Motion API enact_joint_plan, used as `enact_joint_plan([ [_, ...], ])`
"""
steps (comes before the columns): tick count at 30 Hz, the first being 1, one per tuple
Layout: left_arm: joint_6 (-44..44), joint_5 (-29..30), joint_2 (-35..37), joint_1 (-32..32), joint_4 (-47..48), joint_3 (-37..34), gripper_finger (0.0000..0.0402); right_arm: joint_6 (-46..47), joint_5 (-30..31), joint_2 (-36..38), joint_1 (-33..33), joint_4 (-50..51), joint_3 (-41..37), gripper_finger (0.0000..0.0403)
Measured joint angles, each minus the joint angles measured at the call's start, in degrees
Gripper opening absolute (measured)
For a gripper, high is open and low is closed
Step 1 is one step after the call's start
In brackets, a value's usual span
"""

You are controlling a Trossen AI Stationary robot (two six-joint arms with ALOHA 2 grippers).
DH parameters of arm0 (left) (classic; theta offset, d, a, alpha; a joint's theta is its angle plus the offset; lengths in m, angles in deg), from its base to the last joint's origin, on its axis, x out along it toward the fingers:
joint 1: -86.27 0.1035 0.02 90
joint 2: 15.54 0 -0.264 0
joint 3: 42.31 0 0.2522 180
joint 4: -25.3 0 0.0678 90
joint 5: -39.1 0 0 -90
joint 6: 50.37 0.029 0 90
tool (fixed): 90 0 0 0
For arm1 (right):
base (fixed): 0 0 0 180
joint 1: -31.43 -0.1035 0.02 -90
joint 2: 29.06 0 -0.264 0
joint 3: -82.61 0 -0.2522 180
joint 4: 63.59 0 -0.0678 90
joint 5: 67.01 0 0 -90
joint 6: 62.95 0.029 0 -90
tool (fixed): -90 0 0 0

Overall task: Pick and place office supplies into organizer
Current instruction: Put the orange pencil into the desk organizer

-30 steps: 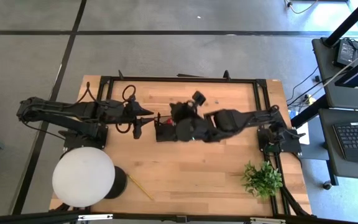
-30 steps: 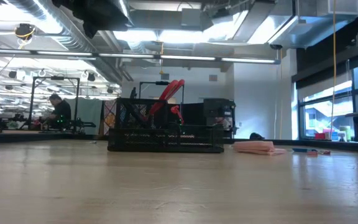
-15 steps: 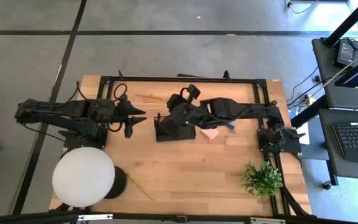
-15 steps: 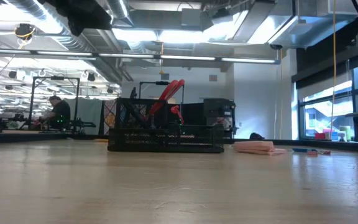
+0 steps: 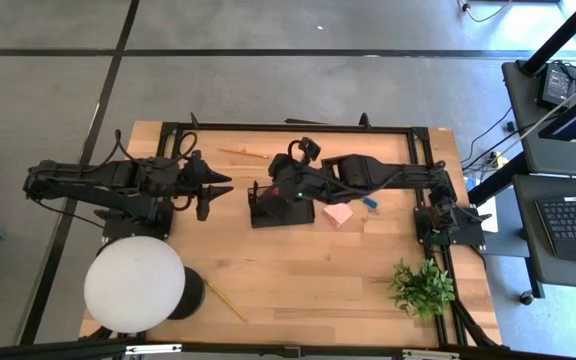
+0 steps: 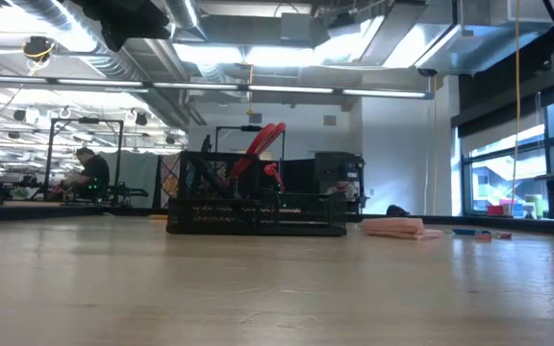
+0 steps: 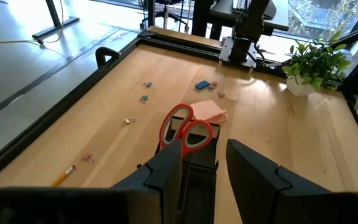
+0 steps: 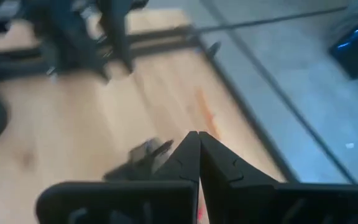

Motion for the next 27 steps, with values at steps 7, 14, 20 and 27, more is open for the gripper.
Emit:
enact_joint_plan([
  [7, -0.07, 0.00, 0.00, -0.02, 0.00, 0.00, 0.0120, 0.46, -3.95, 0.78, 3.28, 9.20, 0.00, 0.0005],
  [14, 0.03, 0.14, -0.02, -0.01, 0.10, 0.00, 0.0120, -2.88, -5.47, 3.25, 6.33, 10.86, 0.00, 0.0006],
  [20, 0.11, 2.25, -0.04, 0.00, 0.68, 0.00, 0.0120, -11.06, -22.98, 4.83, 14.19, 10.75, 0.02, 0.0006],
  [27, 0.12, 8.52, -0.04, 0.00, 0.76, 0.00, 0.0120, -17.97, -24.94, 4.83, 20.82, 14.17, 0.02, 0.0006],
])
